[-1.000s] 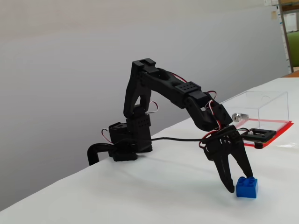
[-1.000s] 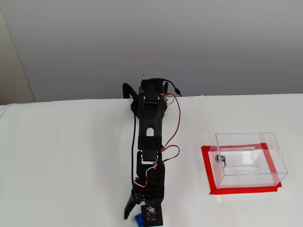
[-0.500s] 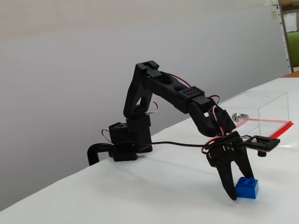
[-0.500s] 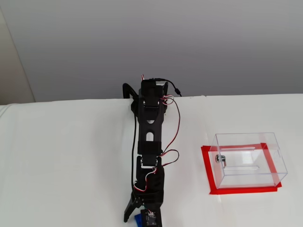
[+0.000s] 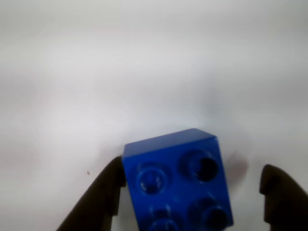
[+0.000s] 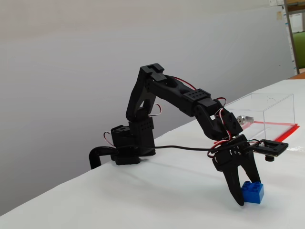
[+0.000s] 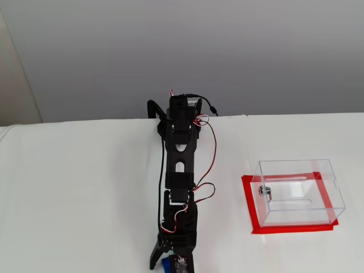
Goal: Pick the blue lego brick and place it into the transparent box
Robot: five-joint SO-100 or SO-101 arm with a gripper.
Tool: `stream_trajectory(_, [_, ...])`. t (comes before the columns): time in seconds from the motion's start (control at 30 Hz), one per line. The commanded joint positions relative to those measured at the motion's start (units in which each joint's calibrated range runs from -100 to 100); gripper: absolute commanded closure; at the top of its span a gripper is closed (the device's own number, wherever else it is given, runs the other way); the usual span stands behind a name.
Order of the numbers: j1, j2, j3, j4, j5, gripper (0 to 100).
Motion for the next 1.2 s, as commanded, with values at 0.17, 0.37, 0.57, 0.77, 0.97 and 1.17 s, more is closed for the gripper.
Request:
stream_trajectory(0.17, [-0.67, -0.73, -3.55, -0.03, 0.09, 89])
stream_trajectory(0.37, [-0.59, -0.90, -3.37, -0.03, 0.14, 96])
stream_trajectory(0.57, [-0.67, -1.49, -3.28, 0.15, 0.19, 98])
stream_trajectory(0.77, [-1.55, -4.80, -3.19, 2.32, 0.24, 98])
stream_trajectory(0.97, [-3.77, -11.67, -3.19, 3.02, 0.24, 98])
stream_trajectory(1.17, [-4.95, -20.41, 0.34, 3.02, 0.24, 98])
